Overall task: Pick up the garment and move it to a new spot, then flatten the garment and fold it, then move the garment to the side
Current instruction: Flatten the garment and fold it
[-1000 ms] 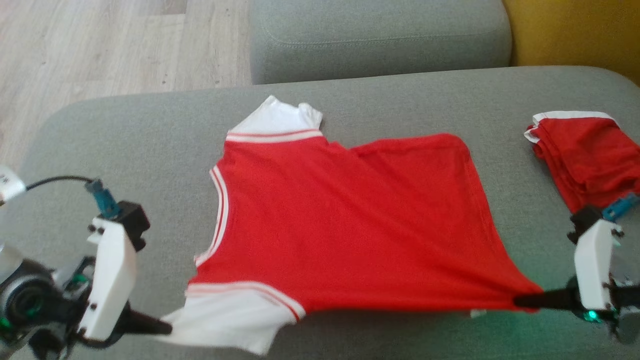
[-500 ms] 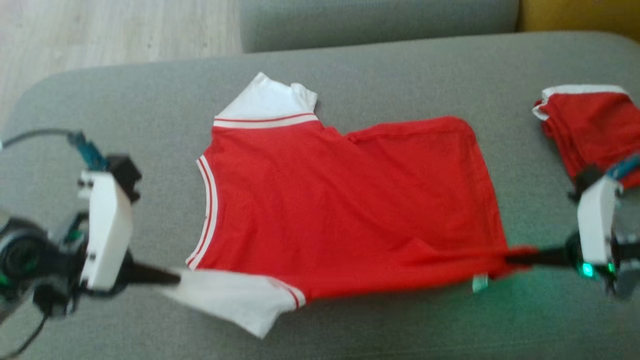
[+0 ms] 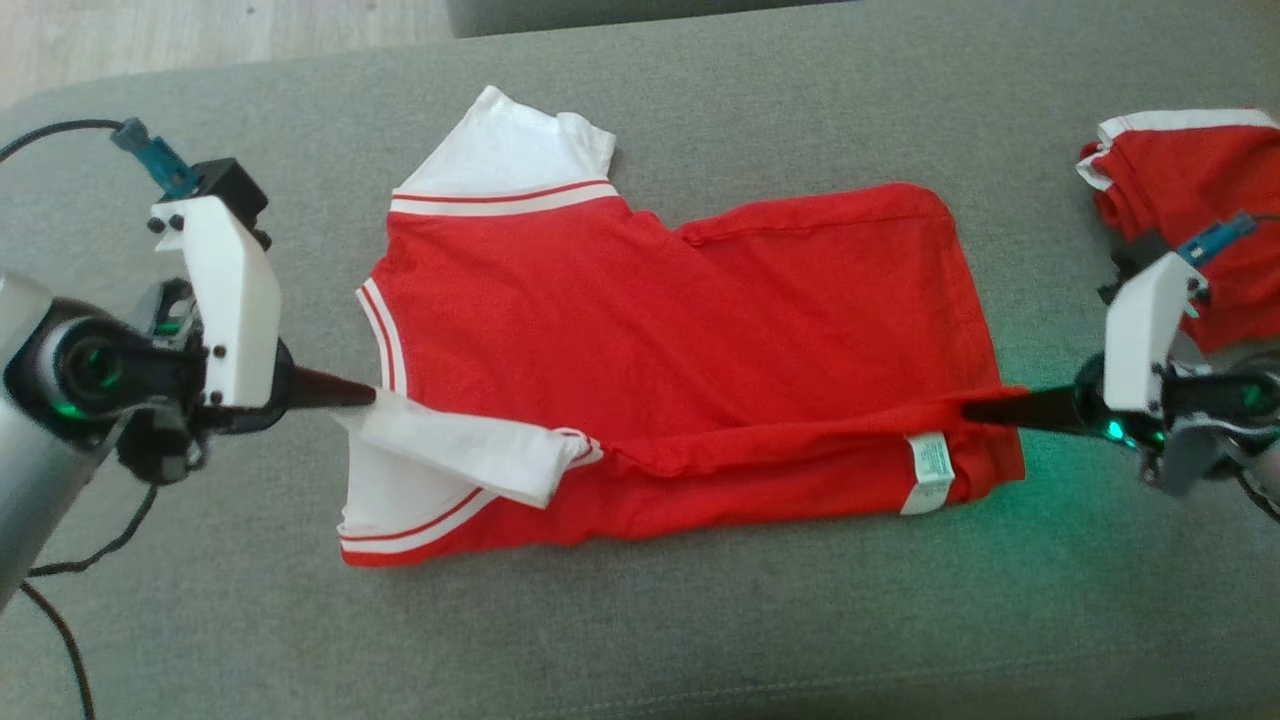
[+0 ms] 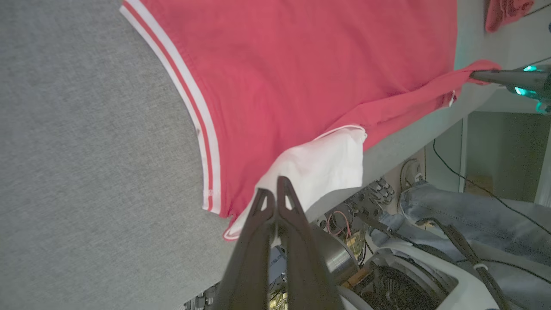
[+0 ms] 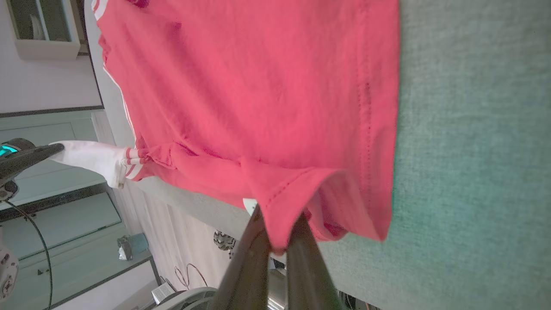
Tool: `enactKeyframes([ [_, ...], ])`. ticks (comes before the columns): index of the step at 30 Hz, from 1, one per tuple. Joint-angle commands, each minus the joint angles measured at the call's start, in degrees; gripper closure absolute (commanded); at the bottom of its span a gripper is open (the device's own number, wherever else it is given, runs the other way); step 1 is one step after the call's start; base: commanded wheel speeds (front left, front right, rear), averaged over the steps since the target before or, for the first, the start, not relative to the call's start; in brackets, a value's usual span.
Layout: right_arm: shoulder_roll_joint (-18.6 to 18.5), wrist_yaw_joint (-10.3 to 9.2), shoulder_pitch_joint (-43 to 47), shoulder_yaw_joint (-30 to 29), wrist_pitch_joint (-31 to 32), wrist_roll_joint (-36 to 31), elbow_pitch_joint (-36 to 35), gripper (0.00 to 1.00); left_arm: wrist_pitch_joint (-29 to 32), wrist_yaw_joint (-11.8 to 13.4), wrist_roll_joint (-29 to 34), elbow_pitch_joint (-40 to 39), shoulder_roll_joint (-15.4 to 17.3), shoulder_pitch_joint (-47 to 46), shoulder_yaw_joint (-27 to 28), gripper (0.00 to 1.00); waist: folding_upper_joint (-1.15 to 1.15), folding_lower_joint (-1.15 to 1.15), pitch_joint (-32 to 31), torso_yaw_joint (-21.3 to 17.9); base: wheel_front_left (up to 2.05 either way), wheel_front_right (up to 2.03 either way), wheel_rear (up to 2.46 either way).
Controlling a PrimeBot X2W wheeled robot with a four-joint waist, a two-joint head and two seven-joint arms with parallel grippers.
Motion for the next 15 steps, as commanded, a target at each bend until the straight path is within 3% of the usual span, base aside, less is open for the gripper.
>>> enactKeyframes([
  [1,-0.38,-0.04,-1.84,-0.23,-0.93,0.62,0.76,1.0,-1.13,-0.41,0.66,1.13,1.39,-3.97,4.14,1.0,0.0,0.0,0.3,-0.28,0.0,0.0,0.0],
  [3,0.87,-0.04,-2.79,0.09,-1.43,1.05,2.35,0.77,-2.51,-0.94,0.76,3.68,-0.08,-4.21,4.4,1.0,0.0,0.0,0.53,-0.47,0.0,0.0,0.0],
  [4,1.83,-0.04,-3.63,0.37,-2.38,1.12,3.73,0.23,-4.65,-1.6,1.09,6.2,-1.55,-4.44,4.85,0.76,0.0,0.0,0.7,-0.65,0.0,0.0,0.0],
  [5,2.26,-0.04,-3.91,0.52,-2.67,1.24,4.26,0.0,-5.78,-2.04,1.42,7.45,-2.23,-4.54,4.98,0.06,0.0,0.0,0.7,-0.73,0.0,0.0,0.0],
  [6,2.59,-0.04,-4.14,0.54,-3.16,1.41,4.81,0.0,-6.77,-2.51,1.72,8.68,-2.85,-4.58,5.05,0.0,0.0,0.0,0.65,-0.81,0.0,0.0,0.0],
  [10,3.12,-0.04,-4.62,0.18,-5.29,1.75,5.49,0.0,-11.13,-4.45,3.82,11.82,-4.22,-4.89,5.15,0.0,0.0,0.0,0.26,-0.95,0.0,0.0,0.0],
  [15,2.07,-0.04,-3.93,-3.3,-13.95,1.93,2.26,0.0,-20.32,-8.98,7.12,14.17,-5.57,-4.65,6.02,0.0,0.0,0.0,-1.7,-0.79,0.0,0.0,0.0],
])
